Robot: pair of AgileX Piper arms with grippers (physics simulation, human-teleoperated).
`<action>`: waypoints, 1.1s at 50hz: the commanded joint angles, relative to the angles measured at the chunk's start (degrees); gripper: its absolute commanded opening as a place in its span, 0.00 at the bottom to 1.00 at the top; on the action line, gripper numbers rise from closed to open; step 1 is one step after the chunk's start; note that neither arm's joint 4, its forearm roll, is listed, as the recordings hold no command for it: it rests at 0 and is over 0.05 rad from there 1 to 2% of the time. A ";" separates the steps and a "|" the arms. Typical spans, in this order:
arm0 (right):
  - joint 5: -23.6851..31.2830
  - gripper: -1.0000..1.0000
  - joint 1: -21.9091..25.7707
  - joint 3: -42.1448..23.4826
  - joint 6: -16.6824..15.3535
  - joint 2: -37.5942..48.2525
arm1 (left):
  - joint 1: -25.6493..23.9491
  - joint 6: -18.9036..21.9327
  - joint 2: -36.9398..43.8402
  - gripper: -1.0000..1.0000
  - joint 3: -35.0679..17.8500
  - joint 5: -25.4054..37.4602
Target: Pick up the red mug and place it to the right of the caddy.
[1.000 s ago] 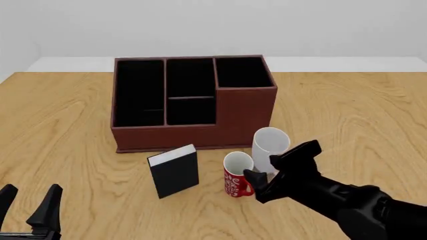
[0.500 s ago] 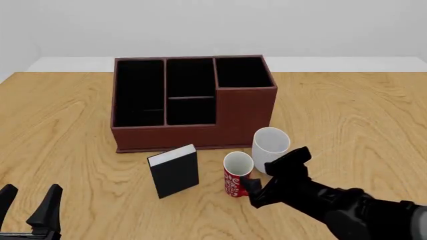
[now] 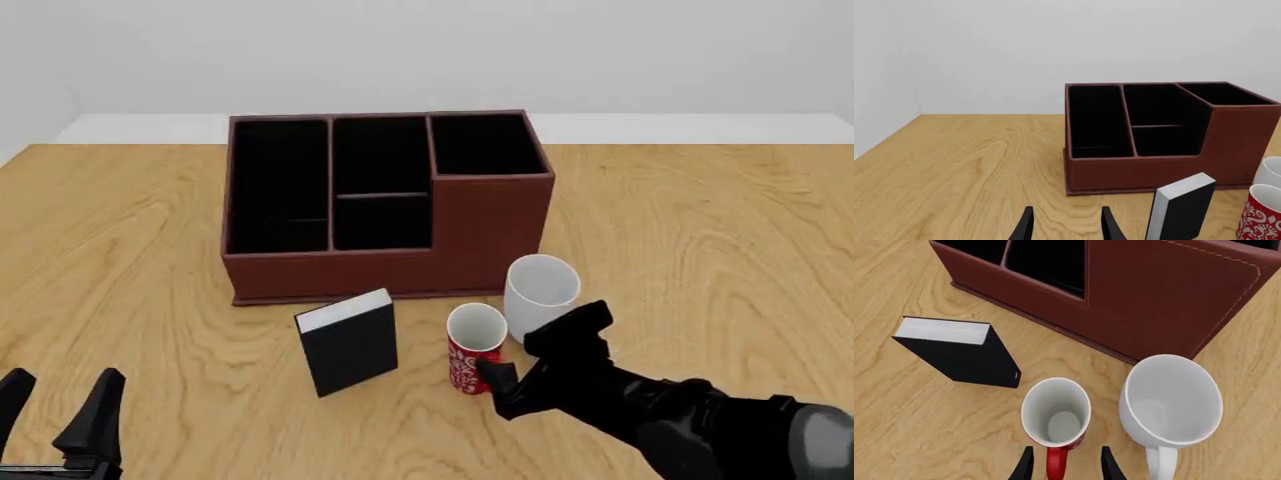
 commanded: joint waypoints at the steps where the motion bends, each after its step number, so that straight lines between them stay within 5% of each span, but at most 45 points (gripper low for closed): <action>1: -1.51 1.00 0.33 0.35 0.47 2.13 | 0.00 0.00 0.00 1.00 0.00 0.00; 23: -1.67 1.00 0.37 0.21 0.37 2.61 | 0.00 0.00 0.00 1.00 0.00 0.00; 24: -1.57 0.00 0.14 0.40 -0.46 2.08 | 0.00 0.00 0.00 1.00 0.00 0.00; 43: 0.73 0.00 -0.63 0.09 -1.85 -1.73 | 0.00 0.00 0.00 1.00 0.00 0.00; 55: 11.31 0.00 -0.68 -3.12 -4.51 -15.79 | 0.00 0.00 0.00 1.00 0.00 0.00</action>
